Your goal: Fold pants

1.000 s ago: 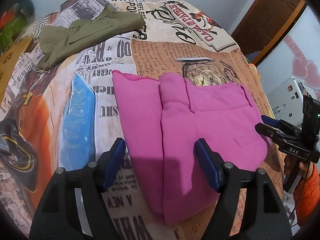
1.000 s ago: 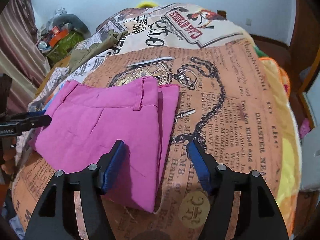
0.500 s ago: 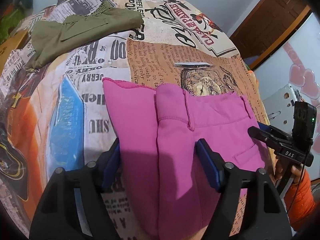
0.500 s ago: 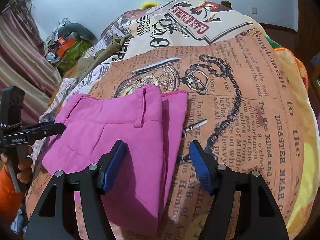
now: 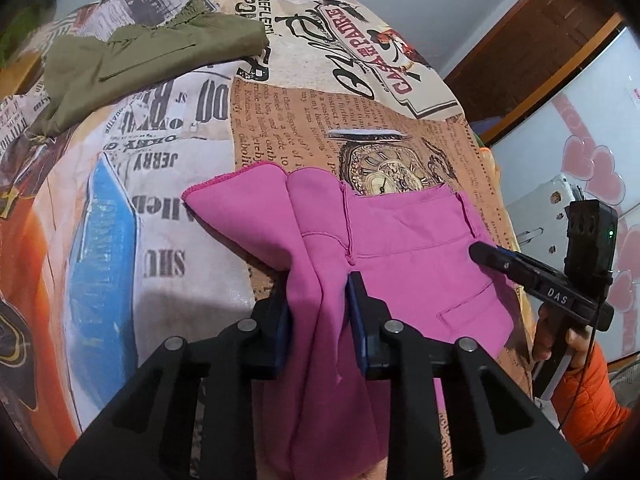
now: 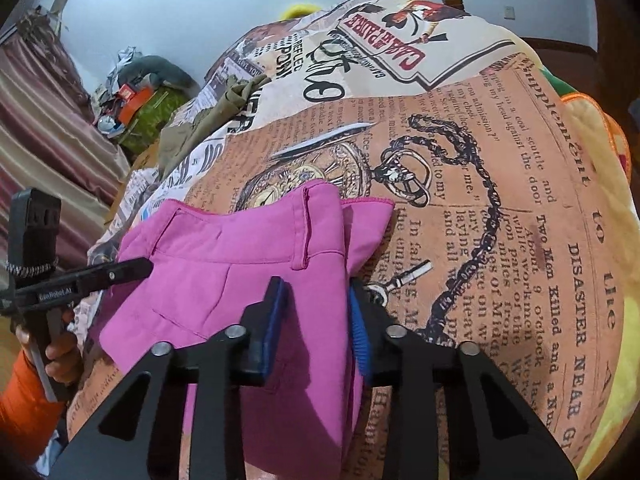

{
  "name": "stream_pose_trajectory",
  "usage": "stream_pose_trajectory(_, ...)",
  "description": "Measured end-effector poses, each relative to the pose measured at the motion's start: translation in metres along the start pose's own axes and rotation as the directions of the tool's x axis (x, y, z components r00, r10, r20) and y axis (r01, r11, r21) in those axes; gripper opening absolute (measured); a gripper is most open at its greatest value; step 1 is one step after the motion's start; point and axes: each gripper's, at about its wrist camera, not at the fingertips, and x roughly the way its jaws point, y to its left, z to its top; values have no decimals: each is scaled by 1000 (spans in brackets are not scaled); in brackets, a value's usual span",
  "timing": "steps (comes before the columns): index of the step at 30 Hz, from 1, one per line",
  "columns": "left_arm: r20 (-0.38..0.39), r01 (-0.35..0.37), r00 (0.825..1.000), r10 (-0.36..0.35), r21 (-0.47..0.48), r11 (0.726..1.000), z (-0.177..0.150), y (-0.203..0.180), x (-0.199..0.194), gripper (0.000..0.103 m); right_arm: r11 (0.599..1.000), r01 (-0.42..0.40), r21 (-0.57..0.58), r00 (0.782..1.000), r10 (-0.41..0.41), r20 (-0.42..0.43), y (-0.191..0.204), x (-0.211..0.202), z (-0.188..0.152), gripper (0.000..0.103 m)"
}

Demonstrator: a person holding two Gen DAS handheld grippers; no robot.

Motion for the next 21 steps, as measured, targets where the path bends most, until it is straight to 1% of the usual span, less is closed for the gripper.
stream_pose_trajectory(4, 10, -13, 1000, 13, 7, 1000, 0, -5, -5, 20, 1000, 6, 6, 1000, -6, 22, 4, -6, 3, 15)
stream_pose_trajectory(9, 53, -49, 998, 45, 72, 996, -1, -20, -23, 17, 1000, -1, 0, 999, 1, 44, 14, -18, 7, 13)
stream_pose_trajectory(12, 85, -65, 995, 57, 96, 993, -1, -26, -39, 17, 1000, 2, -26, 998, -1, 68, 24, -28, 10, 13)
stream_pose_trajectory(17, 156, -88, 985, 69, 120, 989, 2, -33, -71, 17, 997, 7, -82, 993, 3, 121, 47, -48, 18, 13)
stream_pose_trajectory(21, 220, -114, 972, 83, 135, 984, 9, -35, -101, 17, 993, 6, -121, 987, 14, 162, 66, -61, 30, 13)
